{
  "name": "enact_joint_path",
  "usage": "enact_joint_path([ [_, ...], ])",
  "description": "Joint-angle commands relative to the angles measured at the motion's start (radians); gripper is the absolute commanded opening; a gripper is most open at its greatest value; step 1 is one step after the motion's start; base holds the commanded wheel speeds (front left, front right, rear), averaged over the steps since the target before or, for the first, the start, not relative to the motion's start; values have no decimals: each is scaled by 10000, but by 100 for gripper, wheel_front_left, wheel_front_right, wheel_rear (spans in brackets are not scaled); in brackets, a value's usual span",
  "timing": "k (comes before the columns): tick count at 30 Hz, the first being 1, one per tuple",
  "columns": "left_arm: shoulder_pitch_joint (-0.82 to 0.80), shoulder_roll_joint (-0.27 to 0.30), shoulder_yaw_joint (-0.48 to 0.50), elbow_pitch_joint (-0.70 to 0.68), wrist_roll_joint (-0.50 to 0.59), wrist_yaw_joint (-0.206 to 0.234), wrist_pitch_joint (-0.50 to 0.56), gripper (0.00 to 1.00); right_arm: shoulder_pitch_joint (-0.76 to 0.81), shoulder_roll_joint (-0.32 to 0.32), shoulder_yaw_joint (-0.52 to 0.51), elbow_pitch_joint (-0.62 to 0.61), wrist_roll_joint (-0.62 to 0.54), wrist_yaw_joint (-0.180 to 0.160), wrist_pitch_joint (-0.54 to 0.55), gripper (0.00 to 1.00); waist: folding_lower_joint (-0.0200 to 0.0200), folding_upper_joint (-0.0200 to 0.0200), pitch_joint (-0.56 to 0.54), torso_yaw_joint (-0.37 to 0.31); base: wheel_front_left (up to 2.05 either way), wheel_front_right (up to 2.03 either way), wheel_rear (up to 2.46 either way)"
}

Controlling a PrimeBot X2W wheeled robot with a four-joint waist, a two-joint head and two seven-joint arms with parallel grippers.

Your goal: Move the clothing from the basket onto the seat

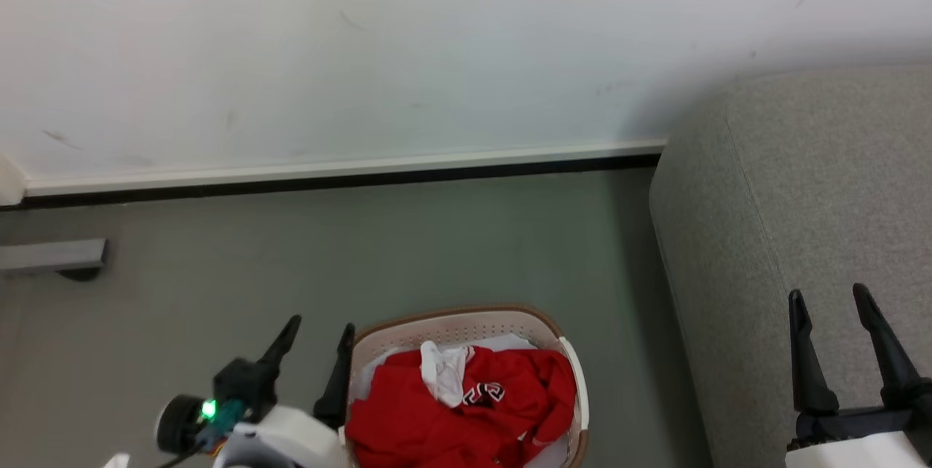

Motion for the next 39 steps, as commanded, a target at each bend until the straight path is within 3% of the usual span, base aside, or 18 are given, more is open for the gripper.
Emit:
enact_joint_path([
  [1, -619, 19, -305, 370, 235, -58, 203, 100, -282, -82, -59, -156, -4, 29, 6, 100, -1, 0, 701, -286, 0, 0, 0],
  [12, -3107, -153, -2320, 2624, 370, -132, 1429, 100, -1495, -245, -225, -720, -2, 29, 6, 100, -1, 0, 2594, -737, 0, 0, 0],
  [20, -4387, -203, -3227, 4150, 462, -139, 1838, 100, -2210, -250, -78, -1099, -90, 29, 7, 100, -1, 0, 3765, -1056, 0, 0, 0],
  [39, -6700, -140, -4095, 7094, 908, 279, 1320, 100, -3094, -156, 415, -2202, -152, 27, 8, 100, -1, 0, 5846, -1502, 0, 0, 0],
])
